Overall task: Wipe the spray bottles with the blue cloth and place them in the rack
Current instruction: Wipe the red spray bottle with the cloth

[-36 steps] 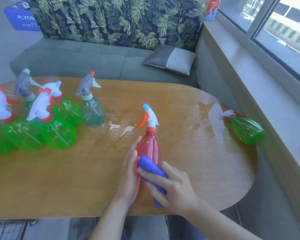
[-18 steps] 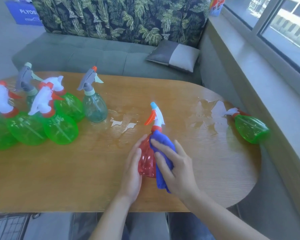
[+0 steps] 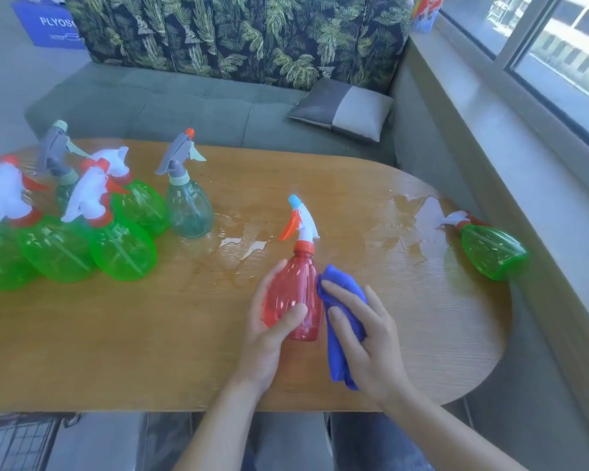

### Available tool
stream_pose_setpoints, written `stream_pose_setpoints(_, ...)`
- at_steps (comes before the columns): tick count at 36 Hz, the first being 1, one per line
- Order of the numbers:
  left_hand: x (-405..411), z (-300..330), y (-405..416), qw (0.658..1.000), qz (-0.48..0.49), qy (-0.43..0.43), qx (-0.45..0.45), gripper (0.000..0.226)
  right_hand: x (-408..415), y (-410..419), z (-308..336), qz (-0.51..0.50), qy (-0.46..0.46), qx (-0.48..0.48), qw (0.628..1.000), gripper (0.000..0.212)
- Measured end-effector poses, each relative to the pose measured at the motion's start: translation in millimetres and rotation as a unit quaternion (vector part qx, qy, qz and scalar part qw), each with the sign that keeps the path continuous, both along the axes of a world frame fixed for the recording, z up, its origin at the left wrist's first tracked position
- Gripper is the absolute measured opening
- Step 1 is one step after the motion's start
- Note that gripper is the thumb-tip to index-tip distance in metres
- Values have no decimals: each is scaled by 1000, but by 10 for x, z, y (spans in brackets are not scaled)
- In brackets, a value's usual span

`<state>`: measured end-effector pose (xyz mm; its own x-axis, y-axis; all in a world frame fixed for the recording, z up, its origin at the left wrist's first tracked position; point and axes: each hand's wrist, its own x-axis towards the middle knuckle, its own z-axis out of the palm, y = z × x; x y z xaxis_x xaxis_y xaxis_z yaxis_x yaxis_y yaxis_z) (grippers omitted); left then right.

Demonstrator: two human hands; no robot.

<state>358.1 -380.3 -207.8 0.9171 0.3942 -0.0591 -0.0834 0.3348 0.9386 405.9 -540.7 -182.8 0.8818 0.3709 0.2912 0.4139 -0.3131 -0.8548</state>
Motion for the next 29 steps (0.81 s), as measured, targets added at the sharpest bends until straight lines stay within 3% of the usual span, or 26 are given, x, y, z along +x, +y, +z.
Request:
stream_pose_setpoints(6,13,21,-12,1000,13,7,6,61,66,67,6,-30,72,36,996,34)
stream_pose_setpoints(19,71,22,-26,999,-27,-13,-16,53,212,224,77,-14,-18,-22,1000,38)
stream_pose_setpoints(24,77,-14,-18,1000,-2,-5,-16,51,89,190,-11,36,-169,-88,981,41)
stream_pose_setpoints(27,80,-35,6,1000,12,-1,6,51,14,116,-60,107,-300,-149,936,34)
stream_pose_setpoints(29,89,-20,6,1000,8,-5,11,53,-9,56,-85,152,-337,-172,913,31)
